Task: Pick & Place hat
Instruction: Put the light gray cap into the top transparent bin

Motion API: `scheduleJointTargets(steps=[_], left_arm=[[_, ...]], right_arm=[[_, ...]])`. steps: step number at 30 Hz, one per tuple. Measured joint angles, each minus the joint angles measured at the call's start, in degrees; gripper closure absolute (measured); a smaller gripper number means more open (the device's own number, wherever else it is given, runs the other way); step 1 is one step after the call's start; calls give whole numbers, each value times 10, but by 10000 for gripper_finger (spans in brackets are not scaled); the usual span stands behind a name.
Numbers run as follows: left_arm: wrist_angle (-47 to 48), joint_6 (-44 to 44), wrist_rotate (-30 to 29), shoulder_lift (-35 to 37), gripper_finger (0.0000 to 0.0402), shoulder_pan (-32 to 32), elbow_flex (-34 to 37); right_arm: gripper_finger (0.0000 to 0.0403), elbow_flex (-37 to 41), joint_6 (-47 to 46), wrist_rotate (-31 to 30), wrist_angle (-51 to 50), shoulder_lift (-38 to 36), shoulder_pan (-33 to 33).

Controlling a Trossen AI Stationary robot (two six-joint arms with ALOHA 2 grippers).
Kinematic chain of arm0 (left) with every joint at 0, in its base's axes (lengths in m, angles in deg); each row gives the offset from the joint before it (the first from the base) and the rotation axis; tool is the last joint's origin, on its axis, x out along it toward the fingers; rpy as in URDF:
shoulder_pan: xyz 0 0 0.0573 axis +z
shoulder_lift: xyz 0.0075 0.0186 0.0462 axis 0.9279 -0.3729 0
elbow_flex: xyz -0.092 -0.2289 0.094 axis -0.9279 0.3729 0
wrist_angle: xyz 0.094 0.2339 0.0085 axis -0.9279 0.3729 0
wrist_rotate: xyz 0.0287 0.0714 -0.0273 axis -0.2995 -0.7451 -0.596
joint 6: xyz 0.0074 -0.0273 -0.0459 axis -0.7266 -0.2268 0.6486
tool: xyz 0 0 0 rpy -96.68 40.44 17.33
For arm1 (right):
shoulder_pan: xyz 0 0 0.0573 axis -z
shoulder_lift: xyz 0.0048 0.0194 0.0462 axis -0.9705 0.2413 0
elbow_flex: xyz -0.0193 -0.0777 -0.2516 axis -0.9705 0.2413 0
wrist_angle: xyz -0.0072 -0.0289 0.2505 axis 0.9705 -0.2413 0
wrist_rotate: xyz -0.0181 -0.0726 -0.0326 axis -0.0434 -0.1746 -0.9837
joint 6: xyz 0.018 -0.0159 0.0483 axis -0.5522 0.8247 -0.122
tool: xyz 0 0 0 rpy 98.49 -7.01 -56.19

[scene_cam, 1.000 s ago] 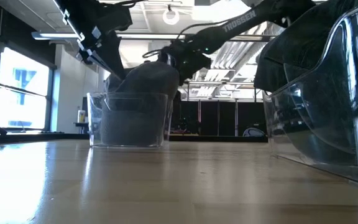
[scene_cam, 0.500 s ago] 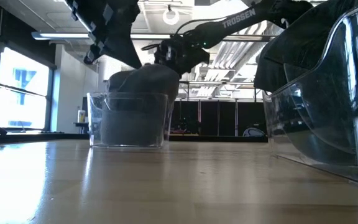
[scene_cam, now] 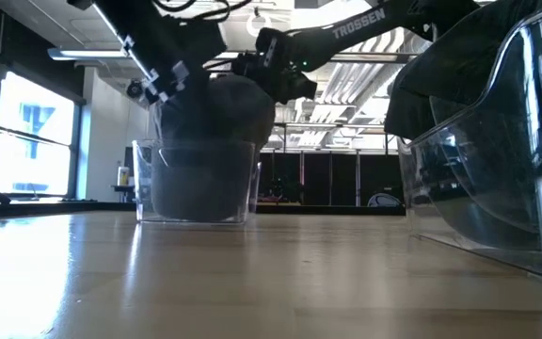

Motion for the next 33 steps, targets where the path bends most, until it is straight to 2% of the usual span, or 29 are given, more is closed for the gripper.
scheduleJointTargets(steps=[5,9,12,15,20,24,28,33], left_arm=[[-12,0,-37,23,401,0,-2],[4,-7,-44,31,401,0,-5],[49,-8,-35,41,401,-1,-35],[83,-18,8,50,401,0,-88],[174,-20,41,51,401,0,-179],[240,17,42,51,401,0,-222],[254,34,29,59,401,0,-221],[245,50,38,75,401,0,-179]], right_arm=[[400,0,2,-105,-11,0,-1],[396,0,18,-133,-11,0,-3],[387,0,29,-166,-11,-2,-3],[357,0,38,-172,-6,-5,0],[266,0,30,-179,22,-8,14],[203,0,7,-251,43,-23,32],[184,0,7,-331,47,-58,49],[192,0,9,-387,4,-116,64]])
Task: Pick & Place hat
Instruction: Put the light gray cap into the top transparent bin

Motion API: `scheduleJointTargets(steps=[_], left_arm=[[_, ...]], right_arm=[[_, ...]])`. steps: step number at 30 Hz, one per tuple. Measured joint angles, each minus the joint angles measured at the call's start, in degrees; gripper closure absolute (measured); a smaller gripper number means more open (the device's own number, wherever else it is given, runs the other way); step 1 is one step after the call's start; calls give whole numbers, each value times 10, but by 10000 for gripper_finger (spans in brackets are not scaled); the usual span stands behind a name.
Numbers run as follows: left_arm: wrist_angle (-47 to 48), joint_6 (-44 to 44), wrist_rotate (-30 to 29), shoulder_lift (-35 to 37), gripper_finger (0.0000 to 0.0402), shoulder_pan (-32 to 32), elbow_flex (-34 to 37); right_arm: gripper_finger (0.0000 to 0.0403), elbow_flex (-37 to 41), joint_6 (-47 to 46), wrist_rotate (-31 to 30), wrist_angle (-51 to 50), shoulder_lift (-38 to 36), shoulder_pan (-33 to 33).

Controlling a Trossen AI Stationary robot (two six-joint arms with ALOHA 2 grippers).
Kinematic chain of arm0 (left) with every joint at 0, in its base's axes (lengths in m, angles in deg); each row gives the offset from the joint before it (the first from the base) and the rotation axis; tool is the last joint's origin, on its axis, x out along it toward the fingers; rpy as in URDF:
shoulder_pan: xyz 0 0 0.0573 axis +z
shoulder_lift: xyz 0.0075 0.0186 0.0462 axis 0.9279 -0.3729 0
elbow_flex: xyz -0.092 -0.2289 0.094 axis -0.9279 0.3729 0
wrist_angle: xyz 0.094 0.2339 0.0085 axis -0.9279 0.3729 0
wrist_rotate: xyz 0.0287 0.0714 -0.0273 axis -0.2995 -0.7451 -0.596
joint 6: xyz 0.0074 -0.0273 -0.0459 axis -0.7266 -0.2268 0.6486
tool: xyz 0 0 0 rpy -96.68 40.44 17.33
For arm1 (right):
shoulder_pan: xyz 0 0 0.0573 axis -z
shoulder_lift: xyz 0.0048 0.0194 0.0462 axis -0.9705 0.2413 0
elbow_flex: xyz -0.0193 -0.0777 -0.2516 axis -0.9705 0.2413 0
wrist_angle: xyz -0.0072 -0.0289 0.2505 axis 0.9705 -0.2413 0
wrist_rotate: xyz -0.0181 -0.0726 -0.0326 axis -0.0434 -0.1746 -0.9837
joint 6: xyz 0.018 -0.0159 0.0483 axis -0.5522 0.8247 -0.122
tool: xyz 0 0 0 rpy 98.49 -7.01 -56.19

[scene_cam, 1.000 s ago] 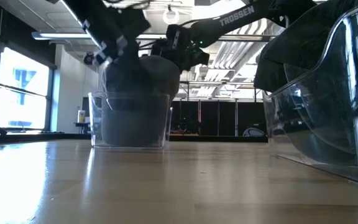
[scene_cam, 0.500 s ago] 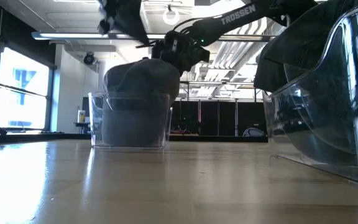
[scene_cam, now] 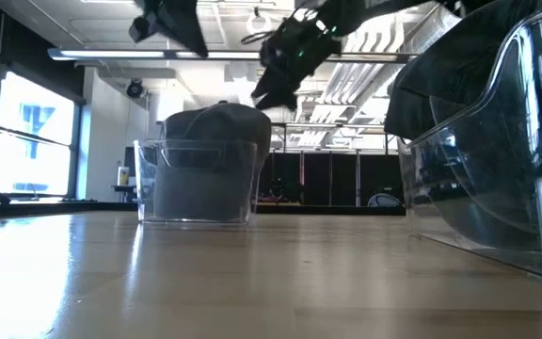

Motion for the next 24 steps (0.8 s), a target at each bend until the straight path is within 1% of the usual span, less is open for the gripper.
scheduleJointTargets(steps=[1,3,5,7,10,14,16,20,24], left_arm=[[-9,-2,11,0,401,0,12],[-56,-5,27,2,401,0,43],[-85,-5,25,2,402,0,80],[-125,-5,6,0,401,0,113],[-199,-5,-33,-5,402,8,155],[-242,-22,-34,-13,401,38,191],[-241,-33,-34,-20,402,58,196],[-258,-52,-49,-34,401,94,198],[-292,-82,-49,-34,402,116,197]], right_arm=[[196,0,6,-8,-19,-13,0],[203,0,26,-11,-61,-41,-1],[210,0,45,-12,-104,-70,-11],[217,0,61,-12,-146,-99,-25],[229,15,69,-13,-178,-146,-48],[243,67,66,-19,-178,-218,-80],[250,102,49,-30,-165,-255,-96],[262,184,3,-77,-134,-326,-123],[265,280,-60,-114,-98,-402,-150]])
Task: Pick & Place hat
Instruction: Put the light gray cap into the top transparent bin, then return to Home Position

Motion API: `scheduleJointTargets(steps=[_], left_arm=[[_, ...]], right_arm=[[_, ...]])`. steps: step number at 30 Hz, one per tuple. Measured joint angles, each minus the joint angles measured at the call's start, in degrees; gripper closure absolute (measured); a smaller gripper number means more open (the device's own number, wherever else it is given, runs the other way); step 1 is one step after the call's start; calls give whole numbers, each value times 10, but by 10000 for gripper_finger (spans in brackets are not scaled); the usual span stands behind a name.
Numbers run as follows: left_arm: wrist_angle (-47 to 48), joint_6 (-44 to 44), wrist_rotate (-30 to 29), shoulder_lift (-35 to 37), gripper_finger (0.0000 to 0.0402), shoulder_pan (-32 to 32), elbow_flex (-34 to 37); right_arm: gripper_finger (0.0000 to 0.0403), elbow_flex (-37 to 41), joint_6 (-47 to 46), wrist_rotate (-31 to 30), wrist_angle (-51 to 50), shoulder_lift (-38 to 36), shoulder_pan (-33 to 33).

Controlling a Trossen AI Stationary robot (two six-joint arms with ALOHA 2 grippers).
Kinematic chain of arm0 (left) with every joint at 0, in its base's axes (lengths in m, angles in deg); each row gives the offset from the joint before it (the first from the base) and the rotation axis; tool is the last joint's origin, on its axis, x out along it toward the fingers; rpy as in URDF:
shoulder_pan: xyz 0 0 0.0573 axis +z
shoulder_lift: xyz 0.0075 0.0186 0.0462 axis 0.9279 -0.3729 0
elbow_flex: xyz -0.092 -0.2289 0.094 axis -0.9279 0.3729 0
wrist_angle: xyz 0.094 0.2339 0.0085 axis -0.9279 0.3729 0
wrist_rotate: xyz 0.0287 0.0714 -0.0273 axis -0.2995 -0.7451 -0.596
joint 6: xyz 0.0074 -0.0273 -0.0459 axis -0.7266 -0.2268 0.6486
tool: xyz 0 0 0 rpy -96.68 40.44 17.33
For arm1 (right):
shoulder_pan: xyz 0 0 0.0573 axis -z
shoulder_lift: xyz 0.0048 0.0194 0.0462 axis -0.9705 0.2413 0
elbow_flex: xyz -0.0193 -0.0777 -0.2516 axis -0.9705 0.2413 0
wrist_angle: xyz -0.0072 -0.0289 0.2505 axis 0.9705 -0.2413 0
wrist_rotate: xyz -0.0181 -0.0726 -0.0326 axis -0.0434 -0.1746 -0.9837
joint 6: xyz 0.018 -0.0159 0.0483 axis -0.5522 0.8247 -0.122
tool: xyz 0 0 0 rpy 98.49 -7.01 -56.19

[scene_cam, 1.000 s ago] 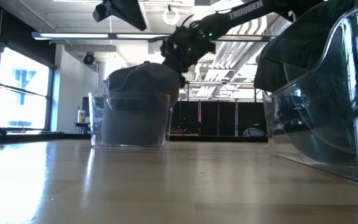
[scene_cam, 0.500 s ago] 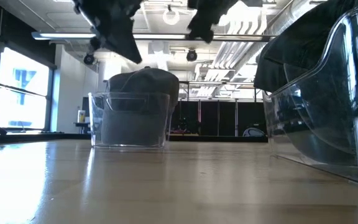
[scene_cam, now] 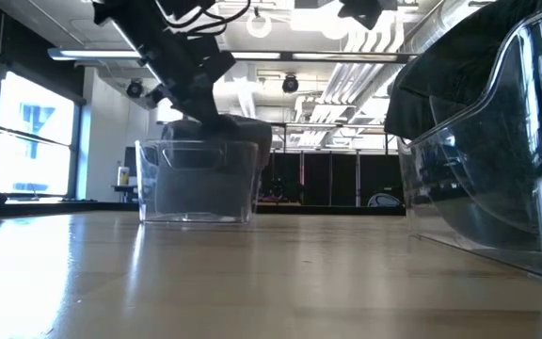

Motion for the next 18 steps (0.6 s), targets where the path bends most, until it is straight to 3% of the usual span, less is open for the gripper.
scheduleJointTargets(steps=[4,13,18], left_arm=[[-22,-26,26,0,402,0,-5],[36,-58,121,9,402,-67,-83],[77,-69,129,10,402,-112,-133]], right_arm=[[265,99,-75,-3,43,-71,-28],[265,290,-254,-34,200,-215,-130],[269,397,-270,-43,347,-310,-172]])
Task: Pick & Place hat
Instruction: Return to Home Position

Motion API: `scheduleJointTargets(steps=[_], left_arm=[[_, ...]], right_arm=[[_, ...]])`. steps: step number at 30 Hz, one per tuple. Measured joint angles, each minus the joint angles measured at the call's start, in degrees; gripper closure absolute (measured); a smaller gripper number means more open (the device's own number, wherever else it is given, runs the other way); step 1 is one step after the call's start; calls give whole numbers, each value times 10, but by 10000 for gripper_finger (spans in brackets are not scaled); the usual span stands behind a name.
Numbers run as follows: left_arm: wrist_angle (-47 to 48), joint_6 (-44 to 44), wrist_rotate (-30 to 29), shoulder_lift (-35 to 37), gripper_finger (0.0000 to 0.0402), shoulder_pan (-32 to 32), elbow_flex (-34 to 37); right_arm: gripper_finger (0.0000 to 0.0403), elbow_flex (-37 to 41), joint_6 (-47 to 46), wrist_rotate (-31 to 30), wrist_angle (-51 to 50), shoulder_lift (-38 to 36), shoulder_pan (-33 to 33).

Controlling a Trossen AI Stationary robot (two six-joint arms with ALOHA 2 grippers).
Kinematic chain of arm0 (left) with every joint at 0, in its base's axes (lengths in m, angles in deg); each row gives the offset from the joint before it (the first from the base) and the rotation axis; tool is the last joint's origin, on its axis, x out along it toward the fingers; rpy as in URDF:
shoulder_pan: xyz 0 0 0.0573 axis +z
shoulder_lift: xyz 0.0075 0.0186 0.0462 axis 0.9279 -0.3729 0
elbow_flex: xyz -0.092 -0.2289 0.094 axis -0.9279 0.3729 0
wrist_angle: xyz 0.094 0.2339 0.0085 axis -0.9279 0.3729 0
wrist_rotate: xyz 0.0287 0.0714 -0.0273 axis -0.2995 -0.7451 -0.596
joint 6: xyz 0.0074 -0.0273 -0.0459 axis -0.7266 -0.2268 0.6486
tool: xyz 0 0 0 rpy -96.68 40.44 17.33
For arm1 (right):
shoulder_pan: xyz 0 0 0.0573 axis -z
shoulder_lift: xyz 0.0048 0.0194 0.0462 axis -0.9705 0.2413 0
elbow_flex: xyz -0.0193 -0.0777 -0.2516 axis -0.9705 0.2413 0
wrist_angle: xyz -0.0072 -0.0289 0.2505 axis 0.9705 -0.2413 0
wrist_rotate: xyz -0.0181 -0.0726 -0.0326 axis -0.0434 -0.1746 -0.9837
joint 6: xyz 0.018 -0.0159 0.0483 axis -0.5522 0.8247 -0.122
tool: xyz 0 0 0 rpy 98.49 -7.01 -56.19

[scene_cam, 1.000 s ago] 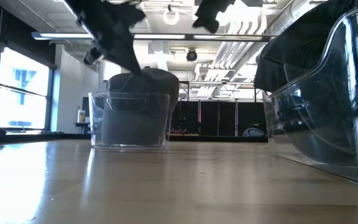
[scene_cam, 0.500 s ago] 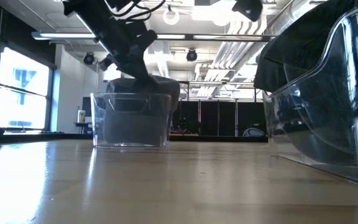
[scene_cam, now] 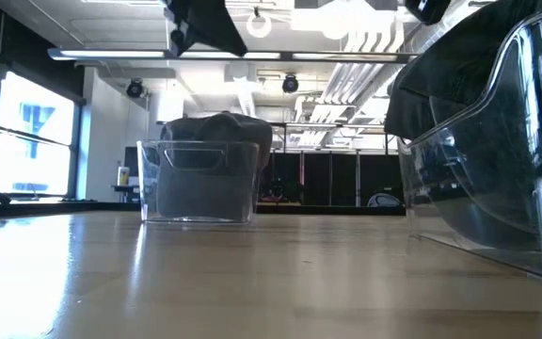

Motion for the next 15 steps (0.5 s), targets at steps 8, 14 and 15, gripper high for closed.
scheduleJointTargets(steps=[8,14,15], left_arm=[[7,4,22,0,402,-45,-12],[5,59,34,0,402,-58,-12],[4,72,34,0,402,-58,-12]], right_arm=[[350,236,-23,11,304,-167,-3],[391,365,-63,-69,357,-264,-11],[390,380,-63,-80,358,-276,-13]])
